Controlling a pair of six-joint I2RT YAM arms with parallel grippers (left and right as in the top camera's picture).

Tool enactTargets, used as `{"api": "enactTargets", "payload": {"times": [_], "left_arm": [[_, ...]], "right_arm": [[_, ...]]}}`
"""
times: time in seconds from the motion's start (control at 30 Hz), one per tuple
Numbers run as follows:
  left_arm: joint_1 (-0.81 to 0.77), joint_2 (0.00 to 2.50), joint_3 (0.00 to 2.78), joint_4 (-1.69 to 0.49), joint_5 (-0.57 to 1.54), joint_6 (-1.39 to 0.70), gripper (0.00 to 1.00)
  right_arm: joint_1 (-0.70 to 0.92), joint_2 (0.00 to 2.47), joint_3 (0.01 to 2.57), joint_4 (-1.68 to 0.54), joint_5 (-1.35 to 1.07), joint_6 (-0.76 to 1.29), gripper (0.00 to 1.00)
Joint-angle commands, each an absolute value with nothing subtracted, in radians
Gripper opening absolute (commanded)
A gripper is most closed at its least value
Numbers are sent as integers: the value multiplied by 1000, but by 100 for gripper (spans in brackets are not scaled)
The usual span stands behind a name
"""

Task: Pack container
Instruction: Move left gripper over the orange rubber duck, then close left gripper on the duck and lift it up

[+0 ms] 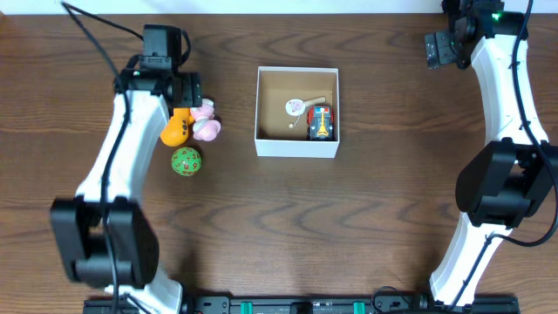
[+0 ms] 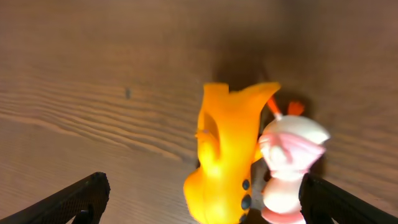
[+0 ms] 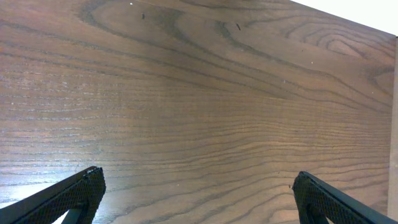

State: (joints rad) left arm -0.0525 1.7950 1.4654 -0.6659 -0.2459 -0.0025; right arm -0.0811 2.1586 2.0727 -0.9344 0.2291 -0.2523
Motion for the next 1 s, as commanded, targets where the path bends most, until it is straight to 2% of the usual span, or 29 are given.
{"api": "enactTargets", "payload": {"times": [0.0,0.5,0.83,0.97], "left_arm": [[-42,1822,1477,-665,-220,6,98],[-2,1895,1451,-691,-209,7,98],[69,1958,1449,-670,-80,8,98],[88,1995,1449,-666,38,8,98]], "right_arm": [[-81,2140,2072,-936,235,-236,99],[-81,2140,2072,-936,235,-236,99],[-81,2140,2072,-936,235,-236,99],[-81,2140,2072,-936,235,-236,99]]}}
